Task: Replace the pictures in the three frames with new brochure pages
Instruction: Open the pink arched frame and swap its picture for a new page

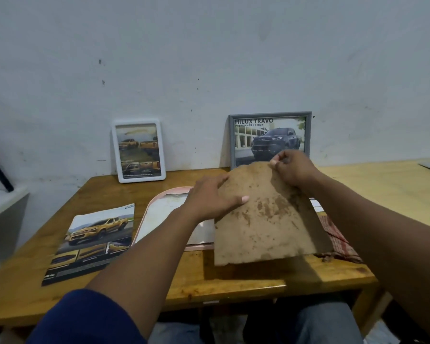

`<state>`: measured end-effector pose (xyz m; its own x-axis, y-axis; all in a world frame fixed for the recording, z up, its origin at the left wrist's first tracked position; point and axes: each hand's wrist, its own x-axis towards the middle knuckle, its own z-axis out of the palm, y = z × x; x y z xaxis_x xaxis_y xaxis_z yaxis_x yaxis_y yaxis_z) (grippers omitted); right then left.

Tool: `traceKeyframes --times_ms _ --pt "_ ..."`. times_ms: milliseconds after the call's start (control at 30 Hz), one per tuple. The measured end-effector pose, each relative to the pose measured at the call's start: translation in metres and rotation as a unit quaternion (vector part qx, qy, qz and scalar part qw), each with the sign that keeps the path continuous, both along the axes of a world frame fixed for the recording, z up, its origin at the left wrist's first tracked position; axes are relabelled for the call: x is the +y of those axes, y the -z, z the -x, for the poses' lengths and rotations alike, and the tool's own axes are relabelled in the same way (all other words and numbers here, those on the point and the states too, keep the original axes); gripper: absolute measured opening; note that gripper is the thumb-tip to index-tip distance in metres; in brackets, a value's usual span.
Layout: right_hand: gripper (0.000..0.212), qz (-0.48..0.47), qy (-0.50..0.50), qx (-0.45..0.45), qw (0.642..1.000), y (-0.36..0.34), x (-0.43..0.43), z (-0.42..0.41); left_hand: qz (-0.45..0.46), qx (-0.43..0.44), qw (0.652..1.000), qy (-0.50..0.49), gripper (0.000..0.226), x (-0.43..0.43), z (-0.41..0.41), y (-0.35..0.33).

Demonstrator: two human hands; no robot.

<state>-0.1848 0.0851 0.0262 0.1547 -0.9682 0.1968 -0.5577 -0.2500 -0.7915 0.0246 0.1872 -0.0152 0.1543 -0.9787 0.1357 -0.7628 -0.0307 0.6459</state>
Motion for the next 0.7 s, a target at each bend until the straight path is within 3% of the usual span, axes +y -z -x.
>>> traceKeyframes --times_ms 167,300,433,700 --pt "0.010 -0.052 -0.055 -0.006 0.997 -0.013 0.000 -0.059 0.033 -0.035 0.997 -0.068 0.091 0.009 -0.049 -0.024" --pt "0.034 -0.029 -0.118 0.024 0.992 -0.002 0.009 -0.119 0.037 -0.078 0.990 -0.111 0.092 0.017 -0.106 -0.017" --pt "0.044 0.041 -0.110 0.060 0.991 0.019 0.011 -0.167 0.038 -0.092 0.985 -0.140 0.093 0.014 -0.144 0.002" --pt "0.041 0.048 -0.110 0.090 0.989 0.067 0.005 -0.185 0.005 -0.050 0.990 -0.132 0.089 0.002 -0.158 0.050"
